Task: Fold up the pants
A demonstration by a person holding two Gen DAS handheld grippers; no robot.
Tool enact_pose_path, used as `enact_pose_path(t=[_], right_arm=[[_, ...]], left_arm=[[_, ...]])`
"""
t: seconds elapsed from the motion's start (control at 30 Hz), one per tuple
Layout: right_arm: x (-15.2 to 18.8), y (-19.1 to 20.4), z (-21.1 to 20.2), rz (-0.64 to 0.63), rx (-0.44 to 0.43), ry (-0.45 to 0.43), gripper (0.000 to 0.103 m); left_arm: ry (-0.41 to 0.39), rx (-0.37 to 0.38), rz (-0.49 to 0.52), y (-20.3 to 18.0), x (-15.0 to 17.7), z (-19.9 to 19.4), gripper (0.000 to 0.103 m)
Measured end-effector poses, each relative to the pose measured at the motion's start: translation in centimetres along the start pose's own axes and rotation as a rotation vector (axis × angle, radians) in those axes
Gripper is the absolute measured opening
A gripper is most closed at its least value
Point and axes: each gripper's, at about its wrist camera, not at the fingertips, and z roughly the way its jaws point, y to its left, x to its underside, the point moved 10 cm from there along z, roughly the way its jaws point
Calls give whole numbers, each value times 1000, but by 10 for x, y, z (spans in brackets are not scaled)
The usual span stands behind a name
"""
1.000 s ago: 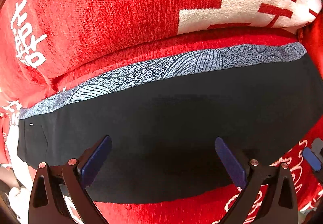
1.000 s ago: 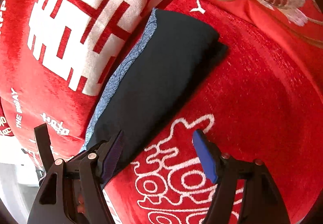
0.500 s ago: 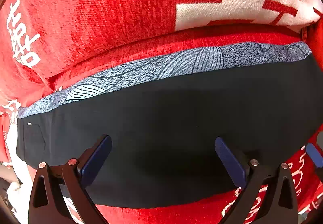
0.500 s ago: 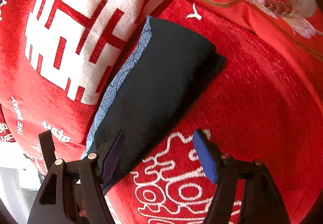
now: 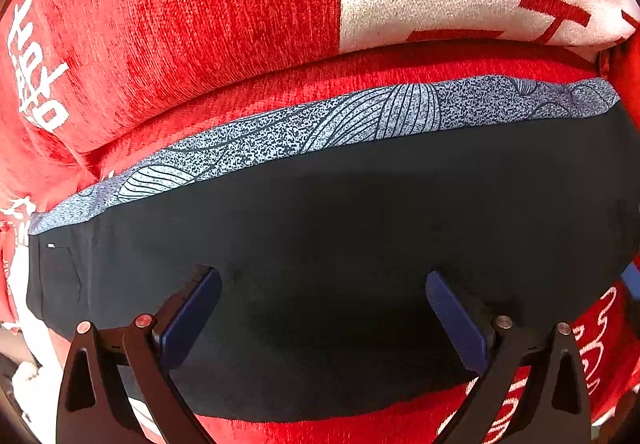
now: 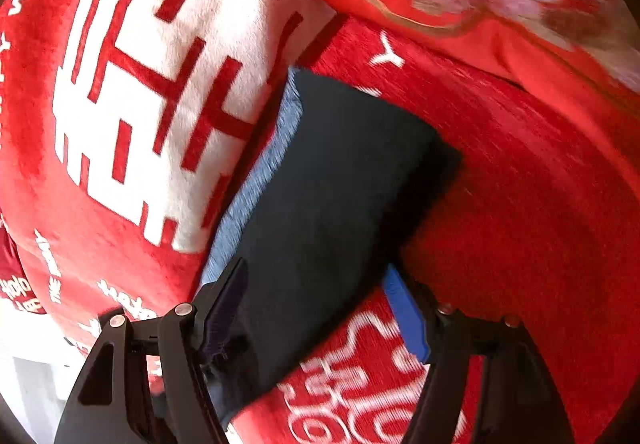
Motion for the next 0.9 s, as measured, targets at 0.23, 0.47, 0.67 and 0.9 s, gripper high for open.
enact_pose_path(t=[0.23,0.47,0.67,0.9], right_arm=[[-12,5,12,-12,98,41,19],[-10,47,-4,-201,113,26,15],[8,107,-11,-440,145,5,14],[58,180,-8,-720,170,26,14]], left_arm=[[-33,57,-8,8,6,-18,103],[-16,119,27,-2,35,2,103],[-115,143,14,1,43,4,103],[-134,185,50,11,47,0,103]])
